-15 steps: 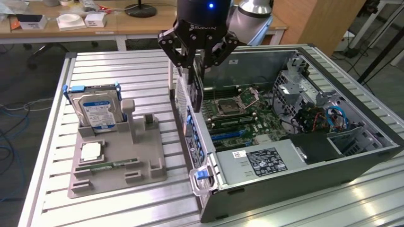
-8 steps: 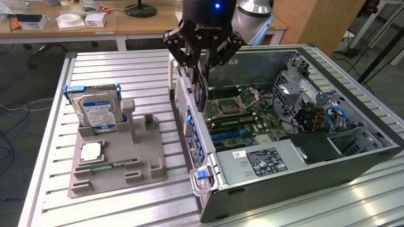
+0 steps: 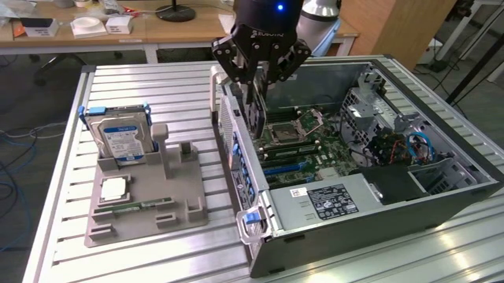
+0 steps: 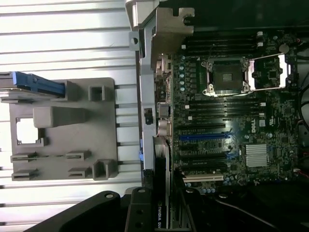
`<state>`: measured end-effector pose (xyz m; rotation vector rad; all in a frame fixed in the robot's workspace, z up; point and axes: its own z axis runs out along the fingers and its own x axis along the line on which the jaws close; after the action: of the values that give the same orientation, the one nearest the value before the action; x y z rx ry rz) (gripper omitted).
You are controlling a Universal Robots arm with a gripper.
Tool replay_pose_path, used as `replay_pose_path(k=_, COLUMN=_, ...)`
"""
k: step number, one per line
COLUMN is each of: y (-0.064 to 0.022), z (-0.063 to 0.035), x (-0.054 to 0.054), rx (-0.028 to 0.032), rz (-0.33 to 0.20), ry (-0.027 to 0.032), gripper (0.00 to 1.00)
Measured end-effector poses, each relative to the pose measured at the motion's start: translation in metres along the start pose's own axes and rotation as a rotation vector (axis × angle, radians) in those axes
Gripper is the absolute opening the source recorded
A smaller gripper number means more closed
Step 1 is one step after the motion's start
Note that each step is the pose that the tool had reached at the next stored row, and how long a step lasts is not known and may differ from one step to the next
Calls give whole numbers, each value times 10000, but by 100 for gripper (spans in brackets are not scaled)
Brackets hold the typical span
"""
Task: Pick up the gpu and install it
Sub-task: 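Pick up the gpu and move the gpu toward the slot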
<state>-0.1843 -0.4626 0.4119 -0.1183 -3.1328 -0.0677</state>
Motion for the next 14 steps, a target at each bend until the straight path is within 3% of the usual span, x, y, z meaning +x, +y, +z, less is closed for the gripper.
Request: replay_pose_path(k=14, y=13, z=-1, x=-169, rx=0, rz=0, ry=0, gripper=26)
